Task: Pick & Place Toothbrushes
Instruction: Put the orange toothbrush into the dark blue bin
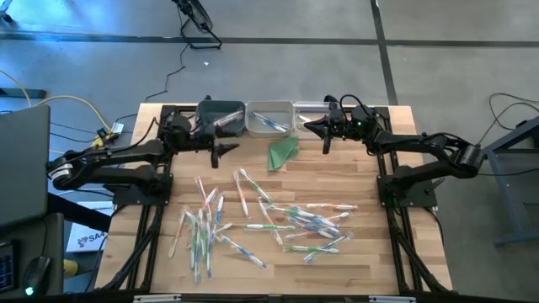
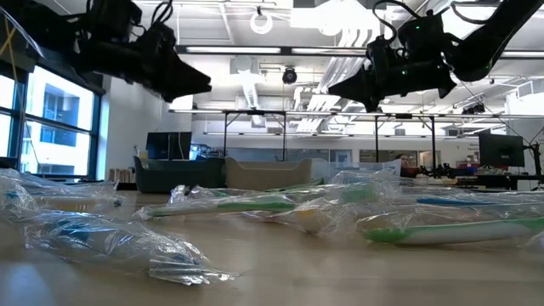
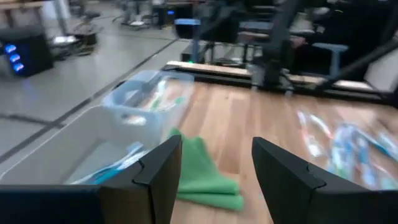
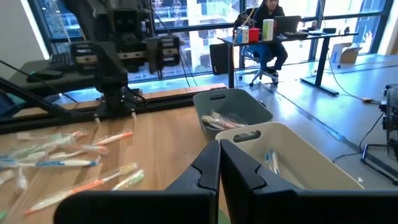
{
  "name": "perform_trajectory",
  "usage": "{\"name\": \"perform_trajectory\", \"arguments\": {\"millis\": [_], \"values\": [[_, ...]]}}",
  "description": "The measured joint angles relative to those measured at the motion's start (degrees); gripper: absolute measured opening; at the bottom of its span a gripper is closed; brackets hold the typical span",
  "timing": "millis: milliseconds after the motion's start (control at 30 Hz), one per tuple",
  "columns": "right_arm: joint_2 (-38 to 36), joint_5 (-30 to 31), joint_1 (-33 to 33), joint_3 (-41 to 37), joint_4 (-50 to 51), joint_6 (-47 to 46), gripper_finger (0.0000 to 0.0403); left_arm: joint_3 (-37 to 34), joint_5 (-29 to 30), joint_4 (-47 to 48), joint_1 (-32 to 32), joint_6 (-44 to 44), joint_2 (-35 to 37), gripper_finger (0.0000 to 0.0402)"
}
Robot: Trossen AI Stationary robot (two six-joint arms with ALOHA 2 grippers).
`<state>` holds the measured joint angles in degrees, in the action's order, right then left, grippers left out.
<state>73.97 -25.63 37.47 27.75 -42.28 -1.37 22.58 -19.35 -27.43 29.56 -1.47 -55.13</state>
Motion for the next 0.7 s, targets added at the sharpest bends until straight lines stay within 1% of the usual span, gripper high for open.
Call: {"name": "perform_trajectory", "arguments": {"millis": [133, 233, 500, 600, 700], "values": [[0.0, 0.0, 0.0, 0.0, -0.1, 0.0, 0.0003, 0.0, 0.6, 0.2, -1.9, -1.2, 1.7, 0.0191], [0.0, 0.0, 0.0, 0.0, -0.2, 0.1, 0.0003, 0.0, 1.9, 2.5, -1.8, -0.3, 2.4, 0.0191], [0.0, 0.0, 0.0, 0.0, -0.2, 0.2, 0.0003, 0.1, 2.0, 8.9, -1.9, 9.3, 3.3, 0.0191], [0.0, 0.2, 0.0, 0.0, -0.3, 2.9, 0.0003, 0.0, 2.1, 10.9, -1.9, 12.4, 3.7, 0.0191], [0.0, 0.2, 0.0, 0.0, -1.5, 5.7, 0.0003, 0.1, 2.3, 10.6, -2.6, 14.5, 4.4, 0.0191]]}}
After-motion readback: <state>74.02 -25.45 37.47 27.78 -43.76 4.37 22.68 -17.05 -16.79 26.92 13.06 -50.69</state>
